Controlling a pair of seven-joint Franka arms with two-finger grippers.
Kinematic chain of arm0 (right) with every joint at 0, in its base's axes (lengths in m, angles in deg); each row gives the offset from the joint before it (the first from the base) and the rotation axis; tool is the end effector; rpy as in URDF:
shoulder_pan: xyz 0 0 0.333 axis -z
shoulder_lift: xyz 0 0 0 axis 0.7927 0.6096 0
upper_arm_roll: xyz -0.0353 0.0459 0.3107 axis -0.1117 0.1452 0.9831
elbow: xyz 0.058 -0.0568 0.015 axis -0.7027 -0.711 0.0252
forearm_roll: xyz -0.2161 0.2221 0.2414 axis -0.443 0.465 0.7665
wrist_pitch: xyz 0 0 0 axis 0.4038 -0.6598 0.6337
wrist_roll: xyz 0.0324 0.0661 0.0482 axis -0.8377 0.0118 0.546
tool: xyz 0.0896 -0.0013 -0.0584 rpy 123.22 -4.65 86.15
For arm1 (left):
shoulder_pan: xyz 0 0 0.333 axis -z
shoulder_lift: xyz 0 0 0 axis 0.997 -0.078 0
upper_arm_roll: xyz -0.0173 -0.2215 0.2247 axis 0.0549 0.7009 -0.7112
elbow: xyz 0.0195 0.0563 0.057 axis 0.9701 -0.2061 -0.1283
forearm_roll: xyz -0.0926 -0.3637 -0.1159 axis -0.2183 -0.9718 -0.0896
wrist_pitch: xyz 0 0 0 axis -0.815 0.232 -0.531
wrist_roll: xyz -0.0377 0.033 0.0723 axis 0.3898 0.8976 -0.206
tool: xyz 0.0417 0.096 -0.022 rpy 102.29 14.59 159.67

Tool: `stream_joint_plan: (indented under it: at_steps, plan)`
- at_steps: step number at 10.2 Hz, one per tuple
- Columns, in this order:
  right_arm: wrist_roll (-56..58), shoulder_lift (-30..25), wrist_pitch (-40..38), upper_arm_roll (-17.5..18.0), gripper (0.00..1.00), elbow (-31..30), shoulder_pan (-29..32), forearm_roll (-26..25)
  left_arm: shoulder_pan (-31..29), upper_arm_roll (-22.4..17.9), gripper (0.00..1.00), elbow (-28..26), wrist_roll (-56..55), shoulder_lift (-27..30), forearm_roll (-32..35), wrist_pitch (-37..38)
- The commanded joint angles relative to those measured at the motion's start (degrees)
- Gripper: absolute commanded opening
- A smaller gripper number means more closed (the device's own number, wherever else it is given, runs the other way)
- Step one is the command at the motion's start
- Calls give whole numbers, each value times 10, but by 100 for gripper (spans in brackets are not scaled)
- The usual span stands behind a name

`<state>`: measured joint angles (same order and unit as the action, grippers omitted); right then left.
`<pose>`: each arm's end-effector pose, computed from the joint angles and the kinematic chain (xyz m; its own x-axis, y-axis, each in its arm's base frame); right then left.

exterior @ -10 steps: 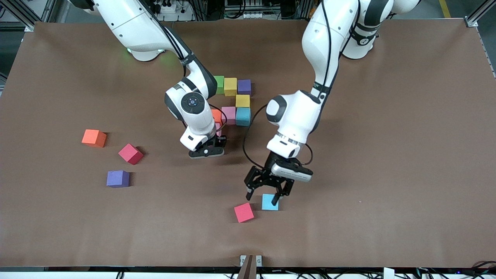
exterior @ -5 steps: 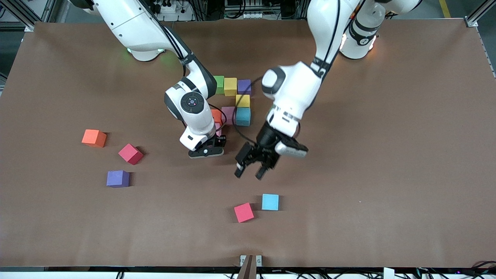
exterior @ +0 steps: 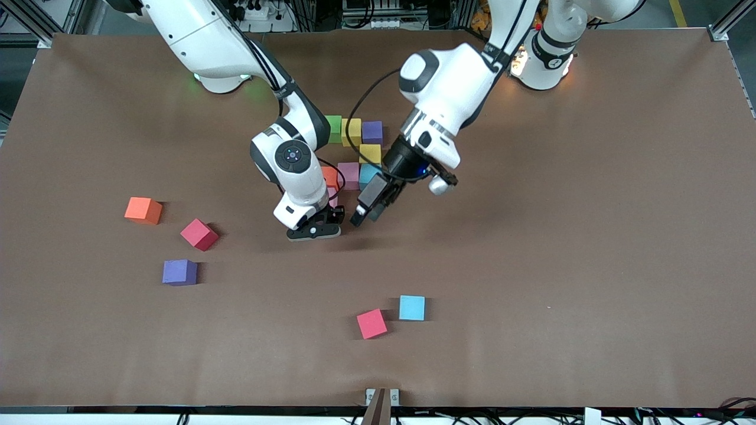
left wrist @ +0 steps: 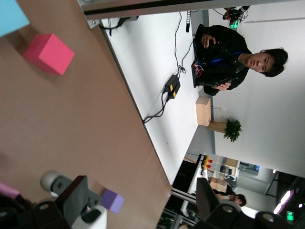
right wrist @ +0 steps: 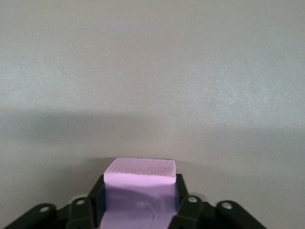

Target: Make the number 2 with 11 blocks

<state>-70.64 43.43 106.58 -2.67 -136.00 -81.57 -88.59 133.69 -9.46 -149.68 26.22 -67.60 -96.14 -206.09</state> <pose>0.5377 0.3649 0.2174 0.9890 0.1057 0.1033 0.1054 -0.9944 0.0084 0.5082 -0.4604 0.4557 0.6213 0.7685 -0.1531 0.4569 -0.1964 0.8676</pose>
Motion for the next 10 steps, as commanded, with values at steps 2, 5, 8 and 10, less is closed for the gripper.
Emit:
stream_joint_plan:
  at_steps: [2,5,8,10]
  plan:
    - [-8,-17,1,8,100,-20,11,-7,-7,24,100,-56,-97,56,-16,5]
    - [-8,-20,1,8,100,-12,15,-7,-24,24,100,-62,-6,62,-7,30]
    - [-5,-33,-6,6,100,14,28,-3,-87,18,100,-60,128,105,-4,193]
    - [-5,-48,-20,4,100,15,64,0,-139,16,100,-57,132,131,124,336]
